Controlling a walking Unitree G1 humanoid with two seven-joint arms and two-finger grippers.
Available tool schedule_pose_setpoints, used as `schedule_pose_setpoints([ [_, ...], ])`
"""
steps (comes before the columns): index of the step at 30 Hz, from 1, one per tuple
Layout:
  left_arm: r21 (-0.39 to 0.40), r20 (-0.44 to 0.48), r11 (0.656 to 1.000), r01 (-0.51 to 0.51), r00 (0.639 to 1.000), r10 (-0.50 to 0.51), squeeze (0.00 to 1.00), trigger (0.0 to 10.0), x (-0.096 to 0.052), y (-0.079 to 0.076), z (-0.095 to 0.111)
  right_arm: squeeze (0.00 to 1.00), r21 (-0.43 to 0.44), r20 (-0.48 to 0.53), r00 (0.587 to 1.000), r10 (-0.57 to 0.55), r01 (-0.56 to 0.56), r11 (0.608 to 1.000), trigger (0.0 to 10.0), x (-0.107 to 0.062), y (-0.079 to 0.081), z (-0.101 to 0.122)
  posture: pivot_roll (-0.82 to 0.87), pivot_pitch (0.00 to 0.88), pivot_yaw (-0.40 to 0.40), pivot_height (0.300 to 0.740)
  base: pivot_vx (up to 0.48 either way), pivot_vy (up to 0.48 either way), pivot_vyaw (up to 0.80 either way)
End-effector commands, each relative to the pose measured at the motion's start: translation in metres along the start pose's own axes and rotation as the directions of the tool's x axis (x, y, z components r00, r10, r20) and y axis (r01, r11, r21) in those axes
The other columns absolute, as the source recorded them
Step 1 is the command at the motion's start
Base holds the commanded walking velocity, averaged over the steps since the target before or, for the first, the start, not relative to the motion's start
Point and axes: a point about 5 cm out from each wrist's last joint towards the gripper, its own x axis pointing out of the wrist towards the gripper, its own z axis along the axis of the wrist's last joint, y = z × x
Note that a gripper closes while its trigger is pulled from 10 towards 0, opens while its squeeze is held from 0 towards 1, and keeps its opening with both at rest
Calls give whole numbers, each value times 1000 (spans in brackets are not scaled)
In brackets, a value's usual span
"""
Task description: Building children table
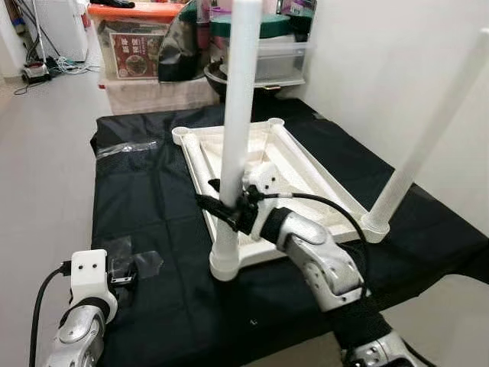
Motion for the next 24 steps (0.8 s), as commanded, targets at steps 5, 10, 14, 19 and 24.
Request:
schedule_pose_setpoints([
  [5,4,-18,1000,-31,999,31,0,10000,0,6,-3,0,-29,-22,1000,7,-8,1000,0,-6,4,-17,30,0,-77,740,0,0,0],
  [10,6,-18,999,-43,999,43,0,10000,-1,10,-4,0,-121,8,996,92,-90,989,0,-15,5,-16,36,0,-80,740,0,0,0],
  [14,6,-18,999,-44,999,44,0,10000,-1,10,-4,0,-227,-23,973,231,-230,946,0,-25,9,-14,31,0,-79,740,0,0,0],
  [19,2,-19,999,-37,999,37,0,10000,1,7,-4,0,-304,-101,908,406,-417,857,0,-32,20,-8,23,0,-74,740,0,0,0],
  [24,-8,-26,1000,-23,999,22,0,10000,2,6,-4,0,-305,-178,852,493,-524,795,0,-33,24,-8,24,0,-77,740,0,0,0],
])
